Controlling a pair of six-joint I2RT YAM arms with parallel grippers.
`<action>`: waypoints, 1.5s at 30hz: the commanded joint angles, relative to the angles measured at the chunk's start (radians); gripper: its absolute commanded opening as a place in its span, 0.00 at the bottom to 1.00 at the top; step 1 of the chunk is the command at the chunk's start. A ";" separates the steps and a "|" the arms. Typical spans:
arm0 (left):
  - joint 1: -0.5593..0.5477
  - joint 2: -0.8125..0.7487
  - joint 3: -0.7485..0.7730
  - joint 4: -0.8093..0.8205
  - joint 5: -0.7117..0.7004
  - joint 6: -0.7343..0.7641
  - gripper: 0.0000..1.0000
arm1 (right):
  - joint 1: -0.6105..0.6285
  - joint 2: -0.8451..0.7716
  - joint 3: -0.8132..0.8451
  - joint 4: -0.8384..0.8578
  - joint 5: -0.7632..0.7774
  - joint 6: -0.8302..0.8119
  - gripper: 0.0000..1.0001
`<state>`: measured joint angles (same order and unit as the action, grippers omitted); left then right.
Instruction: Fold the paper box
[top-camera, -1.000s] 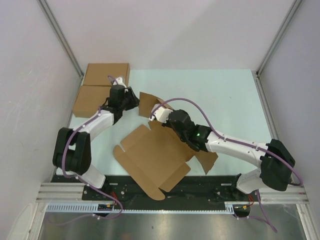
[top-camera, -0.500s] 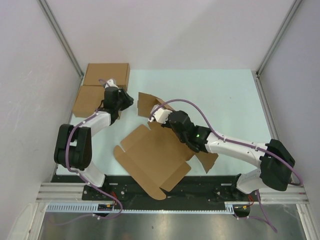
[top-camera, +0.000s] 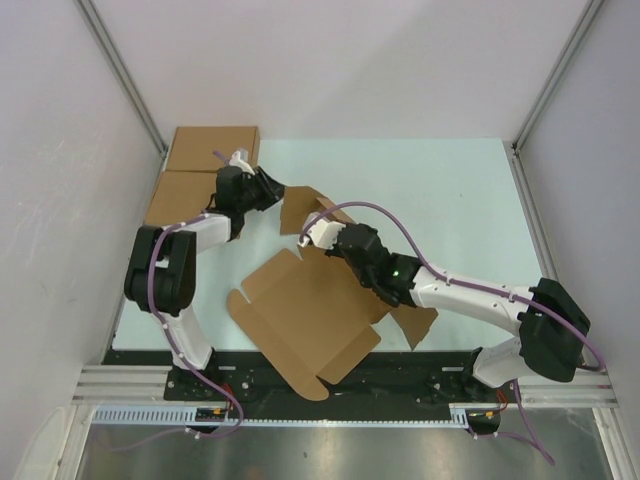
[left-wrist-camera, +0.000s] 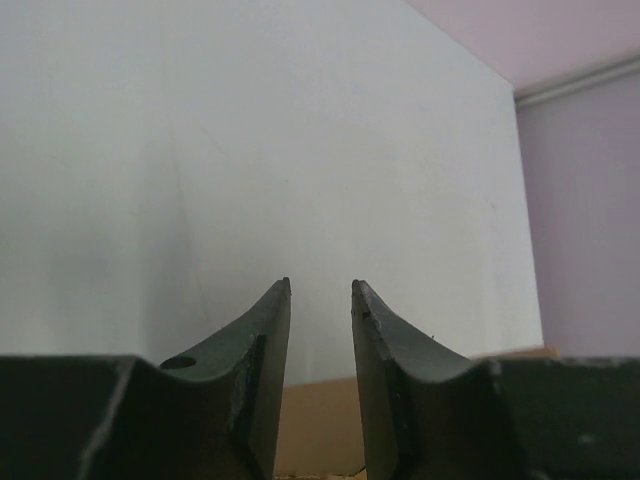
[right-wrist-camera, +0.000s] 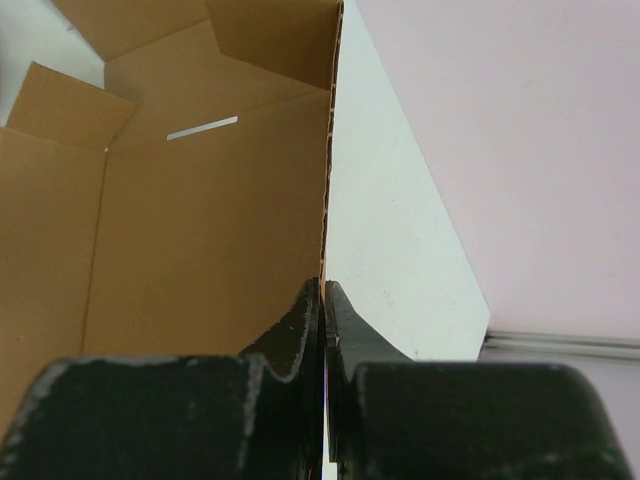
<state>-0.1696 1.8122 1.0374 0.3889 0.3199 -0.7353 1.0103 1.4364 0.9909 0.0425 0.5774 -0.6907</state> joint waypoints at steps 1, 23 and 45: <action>-0.044 -0.013 -0.039 0.143 0.212 -0.059 0.36 | 0.019 0.004 -0.009 0.054 0.009 -0.041 0.00; -0.093 -0.149 -0.318 0.499 0.200 -0.249 0.37 | 0.131 0.128 -0.043 0.311 0.274 -0.344 0.00; -0.136 0.160 0.025 0.558 0.179 -0.384 0.38 | -0.009 0.211 -0.035 0.659 0.374 -0.715 0.01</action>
<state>-0.2909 1.9335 1.0164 0.8940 0.4740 -1.0492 1.0195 1.6329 0.9443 0.6380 0.9207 -1.3857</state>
